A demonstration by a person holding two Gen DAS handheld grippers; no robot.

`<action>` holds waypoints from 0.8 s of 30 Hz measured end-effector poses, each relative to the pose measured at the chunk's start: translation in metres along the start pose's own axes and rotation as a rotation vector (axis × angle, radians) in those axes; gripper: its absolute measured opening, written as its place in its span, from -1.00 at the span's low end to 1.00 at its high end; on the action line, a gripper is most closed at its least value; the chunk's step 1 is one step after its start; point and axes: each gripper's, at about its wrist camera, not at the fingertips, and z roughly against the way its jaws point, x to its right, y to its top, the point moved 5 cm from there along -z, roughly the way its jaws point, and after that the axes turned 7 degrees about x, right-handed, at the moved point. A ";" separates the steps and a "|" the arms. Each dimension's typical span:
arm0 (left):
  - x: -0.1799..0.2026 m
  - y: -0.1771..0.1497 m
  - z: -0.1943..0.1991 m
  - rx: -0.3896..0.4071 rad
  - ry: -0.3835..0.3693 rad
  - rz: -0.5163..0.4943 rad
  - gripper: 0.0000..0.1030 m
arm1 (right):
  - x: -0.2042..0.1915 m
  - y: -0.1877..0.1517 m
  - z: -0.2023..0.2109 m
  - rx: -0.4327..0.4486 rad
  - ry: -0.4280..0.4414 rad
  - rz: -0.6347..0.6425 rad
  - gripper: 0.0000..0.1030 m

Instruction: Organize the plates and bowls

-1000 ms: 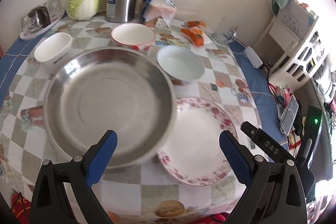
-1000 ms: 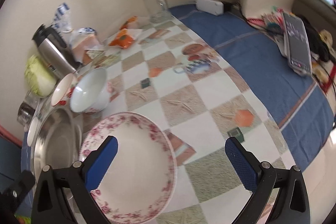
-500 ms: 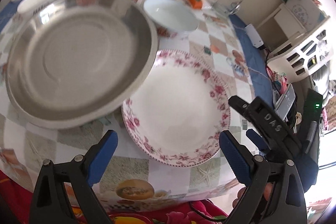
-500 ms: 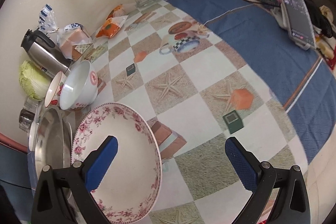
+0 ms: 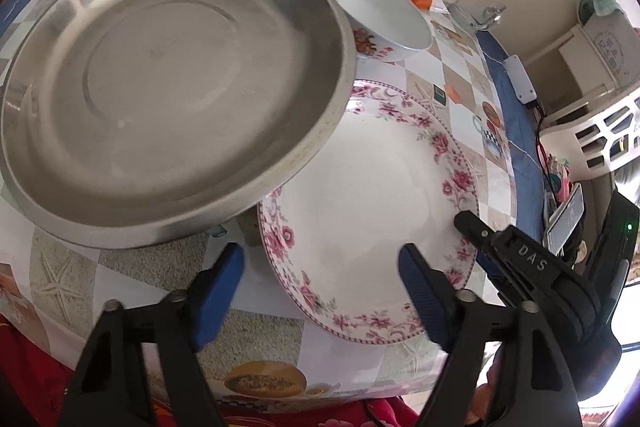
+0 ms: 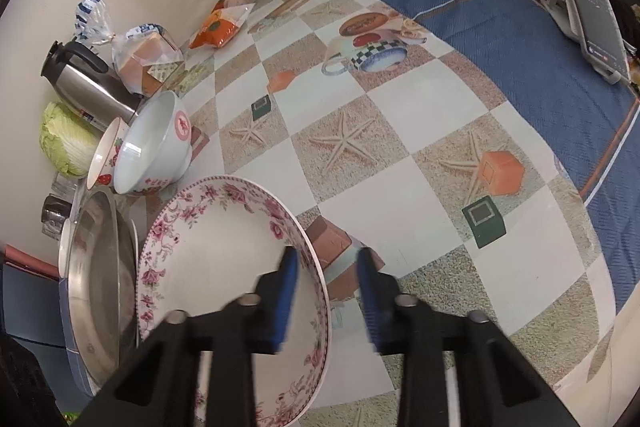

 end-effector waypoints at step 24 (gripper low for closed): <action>0.015 0.002 -0.022 -0.019 -0.036 -0.040 0.46 | 0.048 0.008 0.017 0.035 0.014 -0.130 -0.72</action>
